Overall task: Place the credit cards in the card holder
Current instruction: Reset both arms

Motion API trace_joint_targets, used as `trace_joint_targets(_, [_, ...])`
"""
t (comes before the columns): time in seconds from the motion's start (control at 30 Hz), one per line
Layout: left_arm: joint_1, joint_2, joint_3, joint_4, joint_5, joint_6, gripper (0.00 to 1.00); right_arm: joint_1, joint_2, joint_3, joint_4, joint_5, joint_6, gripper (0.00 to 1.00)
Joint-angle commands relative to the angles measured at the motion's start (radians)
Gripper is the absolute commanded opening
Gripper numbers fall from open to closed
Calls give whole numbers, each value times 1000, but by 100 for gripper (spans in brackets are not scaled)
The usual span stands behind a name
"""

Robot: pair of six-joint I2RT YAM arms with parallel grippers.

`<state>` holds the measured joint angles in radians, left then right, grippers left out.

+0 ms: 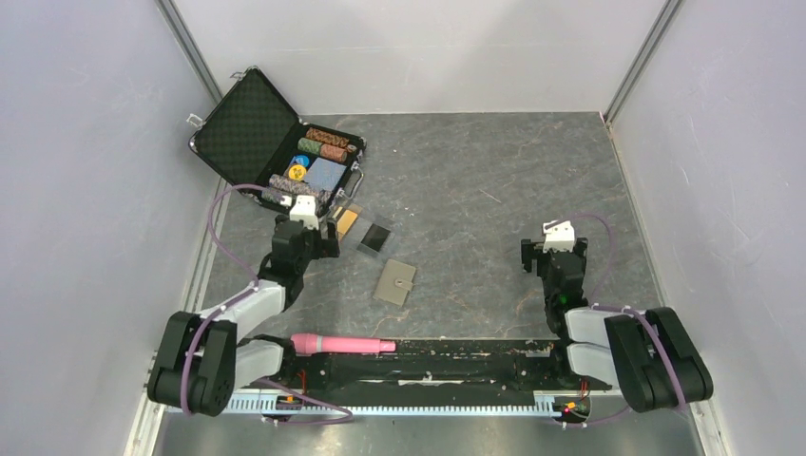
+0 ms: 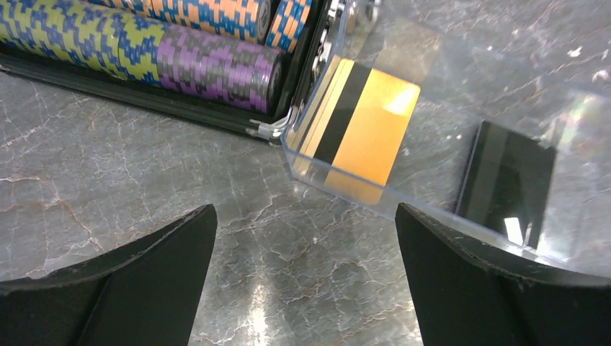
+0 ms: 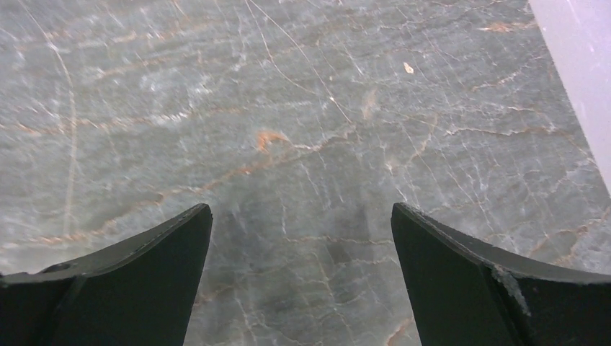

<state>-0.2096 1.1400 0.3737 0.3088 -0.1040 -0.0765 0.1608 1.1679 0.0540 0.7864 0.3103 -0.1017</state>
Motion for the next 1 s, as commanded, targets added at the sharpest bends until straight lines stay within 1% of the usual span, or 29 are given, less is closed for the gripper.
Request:
trace_joint_targets(0.0, [20,66,-103,463,-30,129,100,-14,59,-40,286,54,-131,98])
trace_joint_targets(0.07, [42,122,-108,534,-12,129,100,-43,69,-49,332,20,-107,98])
trace_joint_targets(0.1, [47,128,-81,474,12,139,100,-59,70,-48,336,2,-83,98])
trace_joint_targets(0.13, [64,142,-78,495,56,161,100,-72,80,-49,377,-15,-55,98])
trace_joint_targets(0.2, [93,176,-121,629,89,167,100,-93,141,-124,531,-6,-23,98])
trace_joint_targets(0.27, [156,244,-152,737,163,123,100,-96,213,-160,677,-51,-41,98])
trace_joint_targets(0.3, [177,307,-161,822,193,107,100,-96,217,-161,688,-57,-44,98])
trace_joint_targets(0.33, [193,348,-152,868,249,107,100,-96,201,-151,627,-58,-40,98])
trace_joint_targets(0.37, [197,332,-117,778,268,116,100,-96,198,-149,628,-57,-39,98])
trace_joint_targets(0.4, [199,307,-101,691,271,126,100,-96,210,-157,666,-57,-39,98])
trace_joint_targets(0.47, [199,341,-119,788,227,93,100,-97,204,-152,648,-58,-41,98])
trace_joint_targets(0.53, [199,320,-86,689,146,62,100,-96,207,-148,645,-79,-53,98])
trace_joint_targets(0.57, [199,334,-81,700,113,47,100,-95,206,-145,641,-96,-60,98])
trace_joint_targets(0.6, [197,334,-91,722,115,46,100,-94,207,-143,634,-101,-64,98])
trace_joint_targets(0.67, [197,329,-83,700,110,46,100,-93,205,-140,626,-103,-67,98])
trace_joint_targets(0.97, [197,333,-87,709,123,51,100,-93,207,-141,632,-103,-66,98])
